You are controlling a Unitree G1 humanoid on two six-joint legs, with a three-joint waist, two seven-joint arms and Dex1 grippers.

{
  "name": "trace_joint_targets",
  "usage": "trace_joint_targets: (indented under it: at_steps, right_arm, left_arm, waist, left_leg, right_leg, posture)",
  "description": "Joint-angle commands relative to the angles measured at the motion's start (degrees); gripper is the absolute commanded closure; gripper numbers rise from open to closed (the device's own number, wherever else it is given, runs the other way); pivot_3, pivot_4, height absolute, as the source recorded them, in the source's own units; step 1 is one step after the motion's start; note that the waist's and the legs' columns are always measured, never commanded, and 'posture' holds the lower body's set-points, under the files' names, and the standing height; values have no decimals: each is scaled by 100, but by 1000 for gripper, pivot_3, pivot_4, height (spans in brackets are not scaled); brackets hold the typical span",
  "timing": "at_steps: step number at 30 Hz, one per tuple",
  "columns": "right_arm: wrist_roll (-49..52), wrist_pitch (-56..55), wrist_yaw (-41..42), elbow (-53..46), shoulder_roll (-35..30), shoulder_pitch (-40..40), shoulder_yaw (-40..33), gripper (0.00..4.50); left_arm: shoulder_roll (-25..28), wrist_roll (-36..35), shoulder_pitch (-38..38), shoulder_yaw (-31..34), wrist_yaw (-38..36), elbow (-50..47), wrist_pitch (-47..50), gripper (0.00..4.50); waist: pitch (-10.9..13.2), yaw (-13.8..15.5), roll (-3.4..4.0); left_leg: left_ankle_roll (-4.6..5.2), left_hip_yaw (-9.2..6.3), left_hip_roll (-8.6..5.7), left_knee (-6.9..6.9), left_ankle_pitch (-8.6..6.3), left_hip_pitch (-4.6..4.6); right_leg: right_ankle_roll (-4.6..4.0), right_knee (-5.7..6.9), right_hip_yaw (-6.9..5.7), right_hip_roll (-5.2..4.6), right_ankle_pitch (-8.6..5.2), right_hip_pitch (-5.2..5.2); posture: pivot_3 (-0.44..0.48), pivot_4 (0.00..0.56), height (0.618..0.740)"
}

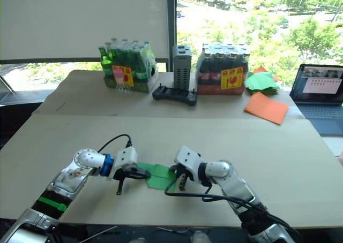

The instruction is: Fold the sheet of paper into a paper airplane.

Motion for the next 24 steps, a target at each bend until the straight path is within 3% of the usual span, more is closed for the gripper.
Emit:
trace_joint_targets:
  at_steps: [1,6,10,24]
  right_arm:
    - [-135,51,12,114,43,24,197,4472]
    - [-160,85,3,102,61,42,183,4472]
    - [-221,137,-15,57,41,60,212,4472]
    - [-290,247,30,-87,-11,67,253,4472]
  left_arm:
    - [-41,-331,-286,247,-28,-302,240,4500]
    - [-82,-551,-282,186,-188,-553,549,4500]
    - [-163,-338,-272,-16,-169,-366,366,4500]
    - [-291,649,-472,-675,-116,1106,-824,4500]
  waist:
    - [0,-2,0]
    - [0,-40,0]
    - [0,-35,0]
    - [-3,-25,0]
  left_leg:
    - [0,0,0,0,0,-4]
    - [0,1,1,0,0,-32]
    - [0,1,0,0,0,-33]
    - [0,2,-1,0,0,-27]
  right_leg:
    - [-1,1,0,0,0,-5]
    - [-40,12,4,2,24,-43]
    - [-41,11,4,2,25,-43]
    - [-42,9,4,2,25,-36]
  posture:
    - [0,150,740]
    - [0,150,740]
    - [0,150,740]
    - [0,150,740]
